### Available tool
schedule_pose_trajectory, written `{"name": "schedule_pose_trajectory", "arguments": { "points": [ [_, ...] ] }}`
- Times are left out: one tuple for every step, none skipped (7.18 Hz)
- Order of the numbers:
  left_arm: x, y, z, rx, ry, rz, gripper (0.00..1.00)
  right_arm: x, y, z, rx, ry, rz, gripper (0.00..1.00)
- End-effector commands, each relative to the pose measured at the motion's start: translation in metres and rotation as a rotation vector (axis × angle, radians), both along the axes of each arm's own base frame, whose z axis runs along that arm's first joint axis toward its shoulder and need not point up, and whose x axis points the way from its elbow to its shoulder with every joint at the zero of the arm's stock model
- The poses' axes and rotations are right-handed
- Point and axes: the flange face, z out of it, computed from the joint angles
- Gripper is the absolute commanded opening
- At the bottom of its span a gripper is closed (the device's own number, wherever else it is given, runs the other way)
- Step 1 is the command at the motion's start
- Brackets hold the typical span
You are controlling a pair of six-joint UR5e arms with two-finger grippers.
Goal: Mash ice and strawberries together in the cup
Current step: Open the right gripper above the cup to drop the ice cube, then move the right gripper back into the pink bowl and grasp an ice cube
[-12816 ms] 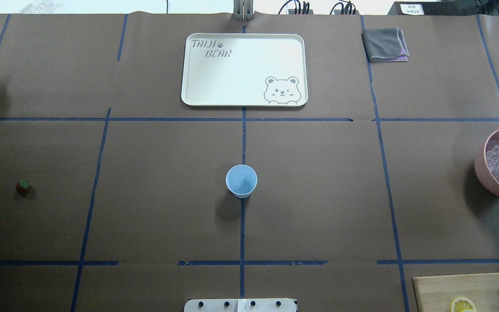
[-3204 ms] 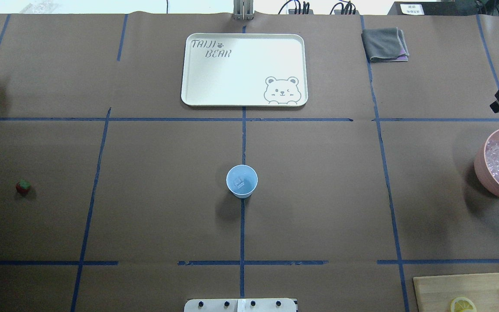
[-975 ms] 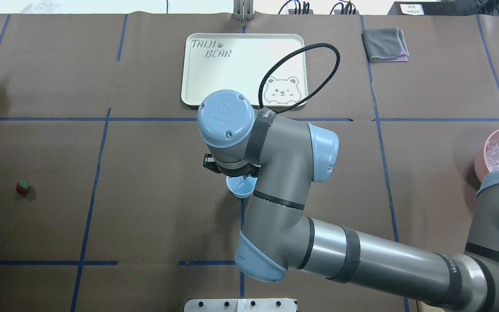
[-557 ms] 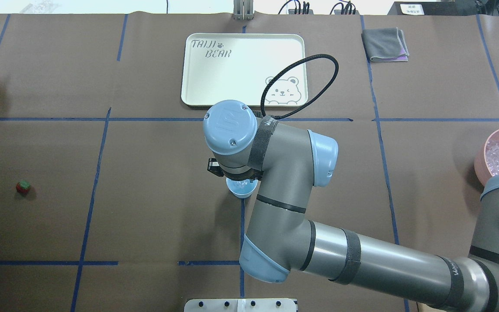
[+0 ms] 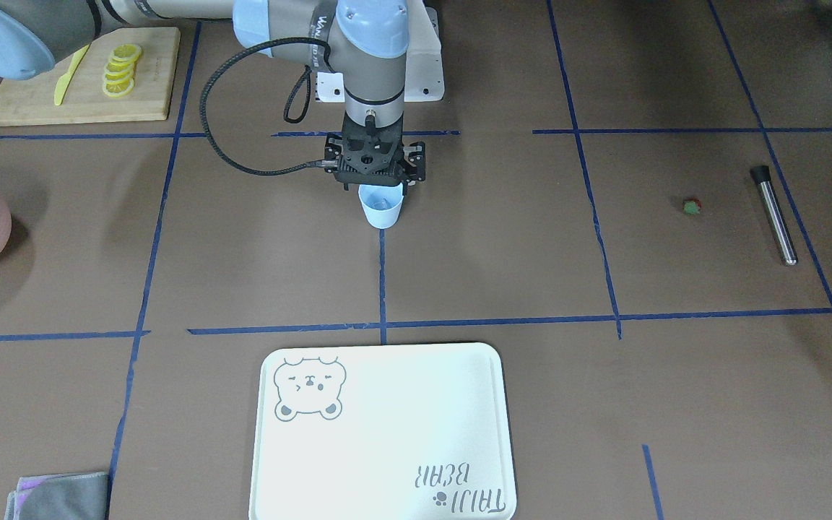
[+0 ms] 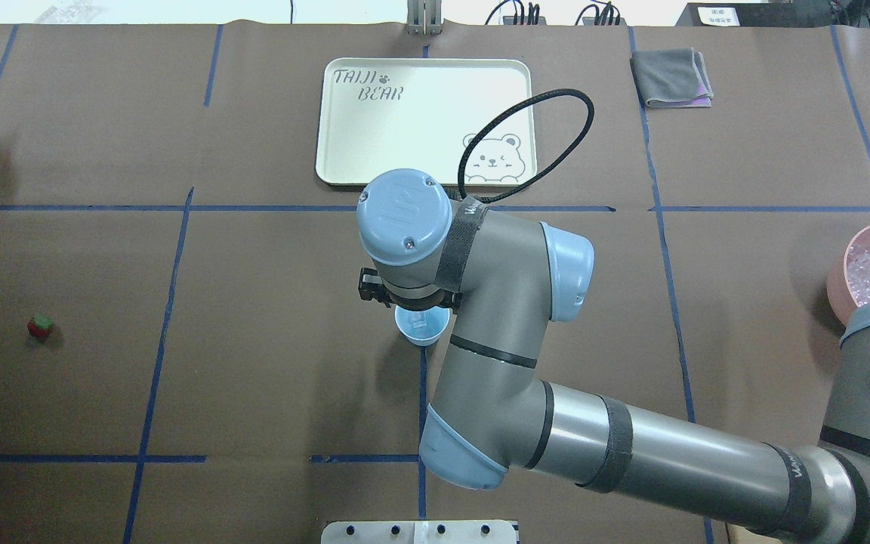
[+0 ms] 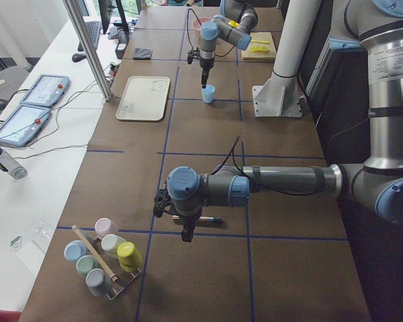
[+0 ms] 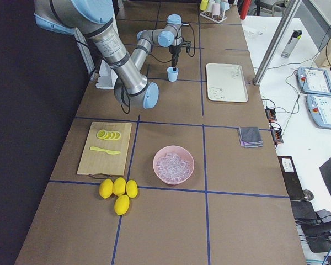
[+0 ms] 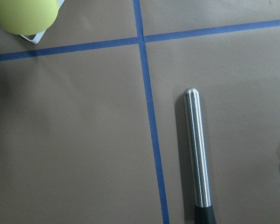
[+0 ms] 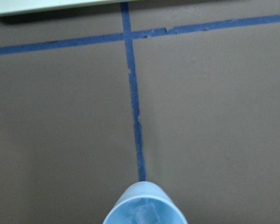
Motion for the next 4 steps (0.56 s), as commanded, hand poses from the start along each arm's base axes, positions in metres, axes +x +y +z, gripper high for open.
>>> {"name": "schedule_pose_trajectory", "arguments": {
  "points": [
    [0.000, 0.001, 0.003, -0.005, -0.001, 0.001, 1.00, 0.102, -0.051, 0.037, 0.029, -0.050, -0.075, 1.00],
    [0.000, 0.001, 0.005, -0.008, -0.001, 0.001, 1.00, 0.163, -0.069, 0.066, 0.062, -0.064, -0.103, 1.00],
    [0.000, 0.002, 0.005, -0.010, -0.001, 0.002, 1.00, 0.220, -0.085, 0.097, 0.131, -0.056, -0.150, 1.00],
    [0.000, 0.001, 0.004, -0.007, -0.001, 0.002, 1.00, 0.262, -0.085, 0.153, 0.182, -0.015, -0.228, 1.00]
  ]
}}
